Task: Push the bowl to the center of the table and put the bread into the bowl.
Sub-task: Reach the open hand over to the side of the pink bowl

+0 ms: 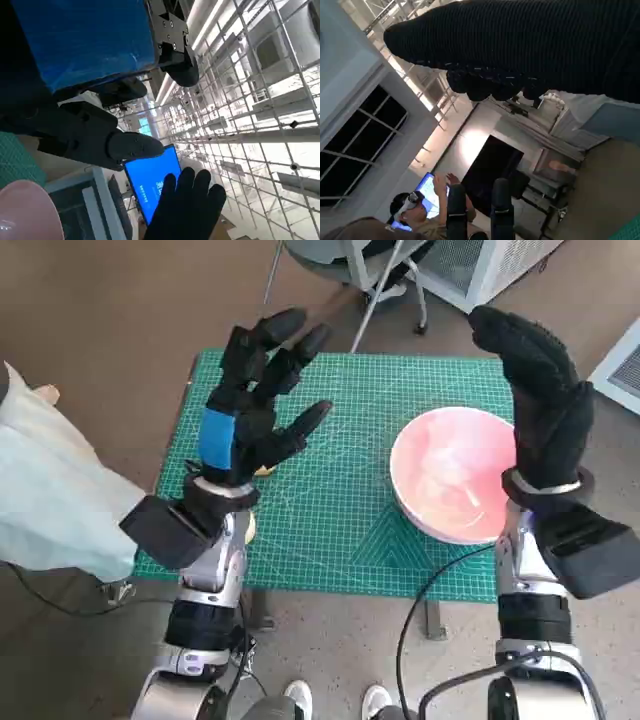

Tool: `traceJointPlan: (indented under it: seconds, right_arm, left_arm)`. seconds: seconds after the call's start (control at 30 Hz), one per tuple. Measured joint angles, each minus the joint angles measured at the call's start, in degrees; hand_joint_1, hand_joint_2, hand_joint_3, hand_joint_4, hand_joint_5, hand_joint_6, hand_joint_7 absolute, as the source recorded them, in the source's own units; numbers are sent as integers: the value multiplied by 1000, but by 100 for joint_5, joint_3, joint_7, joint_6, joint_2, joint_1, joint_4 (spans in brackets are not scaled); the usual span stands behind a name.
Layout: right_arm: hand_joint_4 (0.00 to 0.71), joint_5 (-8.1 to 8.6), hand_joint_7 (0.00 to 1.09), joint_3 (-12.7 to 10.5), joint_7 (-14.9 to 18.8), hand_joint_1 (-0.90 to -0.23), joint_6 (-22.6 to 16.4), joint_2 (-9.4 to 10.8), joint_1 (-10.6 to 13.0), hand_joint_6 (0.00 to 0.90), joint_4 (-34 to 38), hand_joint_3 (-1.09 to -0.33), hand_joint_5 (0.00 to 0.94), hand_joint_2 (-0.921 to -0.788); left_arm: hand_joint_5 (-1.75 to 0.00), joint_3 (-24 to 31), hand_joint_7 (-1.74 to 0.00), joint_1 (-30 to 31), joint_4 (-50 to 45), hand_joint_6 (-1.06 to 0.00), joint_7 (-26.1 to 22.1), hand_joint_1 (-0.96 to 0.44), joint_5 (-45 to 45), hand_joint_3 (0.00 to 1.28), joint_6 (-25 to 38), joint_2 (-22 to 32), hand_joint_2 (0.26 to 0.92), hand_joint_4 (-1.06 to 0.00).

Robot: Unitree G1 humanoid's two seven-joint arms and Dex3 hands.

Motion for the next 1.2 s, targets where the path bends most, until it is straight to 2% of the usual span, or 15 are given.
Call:
traceJointPlan:
  seconds: [0.53,0.87,1.0,1.1,1.2]
  right_arm:
    - [355,-13,744,52,40,-551,-23,1,0,28,45,-718,0,-921]
    - [354,-11,746,75,113,-557,-52,-11,0,26,153,-714,0,-921]
    - [349,58,744,-20,252,-555,-121,-124,3,23,310,-713,0,-921]
    - [344,235,758,-201,353,-541,-215,-274,14,10,490,-729,0,-921]
    - [335,280,771,-404,338,-523,-348,-420,71,3,625,-746,0,-921]
  left_arm:
    - [-147,71,-763,1,-181,-167,76,-262,-36,235,52,10,921,-440]
    - [-133,67,-720,9,-170,-109,93,-287,-30,242,-50,-4,921,-434]
    - [-105,66,-655,18,-158,-66,62,-299,-36,247,-62,-5,921,-425]
    - [-79,79,-592,45,-145,-50,23,-311,-50,242,-71,6,921,-421]
    - [-57,106,-531,89,-135,-54,-5,-320,-64,235,-77,20,921,-420]
